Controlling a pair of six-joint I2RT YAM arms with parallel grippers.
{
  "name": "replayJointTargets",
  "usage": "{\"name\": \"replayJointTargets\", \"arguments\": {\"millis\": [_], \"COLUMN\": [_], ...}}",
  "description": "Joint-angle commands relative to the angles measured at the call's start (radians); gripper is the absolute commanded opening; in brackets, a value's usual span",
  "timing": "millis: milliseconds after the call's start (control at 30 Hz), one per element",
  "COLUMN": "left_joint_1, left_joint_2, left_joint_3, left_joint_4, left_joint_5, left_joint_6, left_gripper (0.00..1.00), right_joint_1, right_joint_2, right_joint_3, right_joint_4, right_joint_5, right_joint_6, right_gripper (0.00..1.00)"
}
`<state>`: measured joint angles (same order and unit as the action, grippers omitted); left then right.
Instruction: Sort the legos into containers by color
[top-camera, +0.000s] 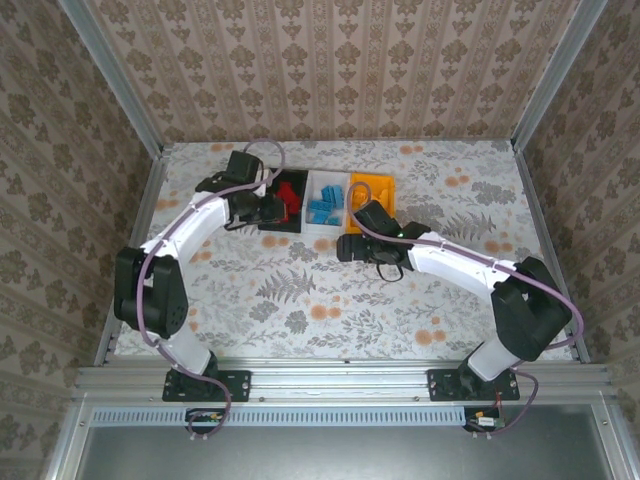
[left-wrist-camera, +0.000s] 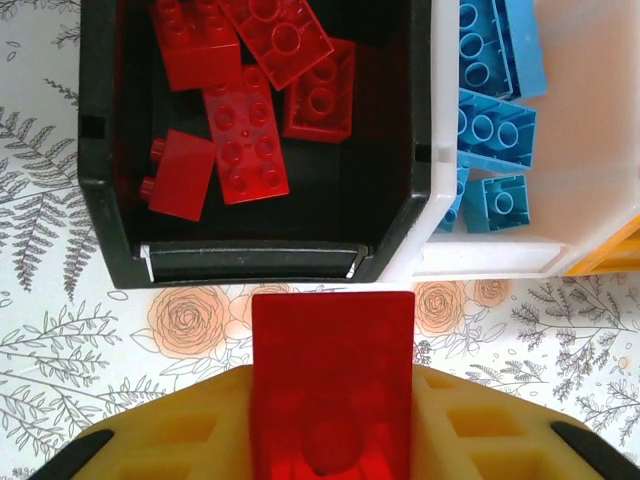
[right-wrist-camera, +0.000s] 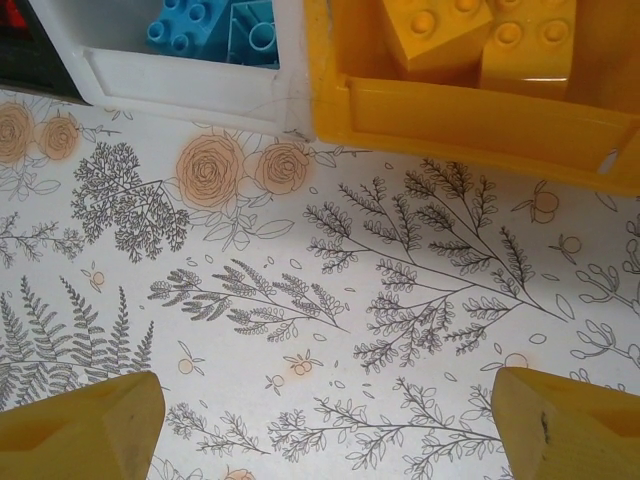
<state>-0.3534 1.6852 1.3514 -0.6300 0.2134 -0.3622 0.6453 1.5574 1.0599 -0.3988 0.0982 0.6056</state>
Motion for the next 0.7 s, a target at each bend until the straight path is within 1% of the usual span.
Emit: {"name": "replayJointTargets", "arguments": {"millis": [0, 167, 300, 433, 600, 633, 667], "left_joint_1": [0.01, 0.017, 0.019, 0.022, 0.048, 0.052, 0.057], "left_joint_2": [0.054, 0.146, 0.237, 0.309, 0.379, 0.39, 0.407], "left_joint_3": [0.075, 0.163, 0.265, 0.357, 0.432, 0.442, 0.466], "left_joint_4": [-0.035, -0.037, -0.062, -0.089, -0.095, -0.095, -0.099], "left_joint_5": [0.009, 0.008, 0.002, -0.029, -0.033, -0.032, -0.027], "left_joint_6": [0.038, 0.048, 0.068, 0.082, 0.098, 0.101, 0.104], "left_gripper": [0.36, 0.36, 0.36, 0.36, 0.36, 0.36, 0.4], "right_joint_1": [-0.008, -0.024, -0.027, -0.027, -0.031, -0.032, -0.034], "right_joint_2": [-0.051, -0.101, -0.108, -0.11, -0.139, -0.143, -0.146], "right_joint_3": [-0.014, -0.048, -0.054, -0.022, -0.009, -0.009, -0.009], "right_joint_4": [-0.016, -0.027, -0.028, -0.058, -0.092, -0.095, -0.099], "right_joint_5": [0.034, 0.041, 0.024, 0.02, 0.035, 0.035, 0.034], "right_joint_6": [-0.001, -0.001, 0.002, -0.006, -0.015, -0.015, -0.015], "right_gripper": [0.87, 0.87, 0.87, 0.87, 0.87, 0.87, 0.87]}}
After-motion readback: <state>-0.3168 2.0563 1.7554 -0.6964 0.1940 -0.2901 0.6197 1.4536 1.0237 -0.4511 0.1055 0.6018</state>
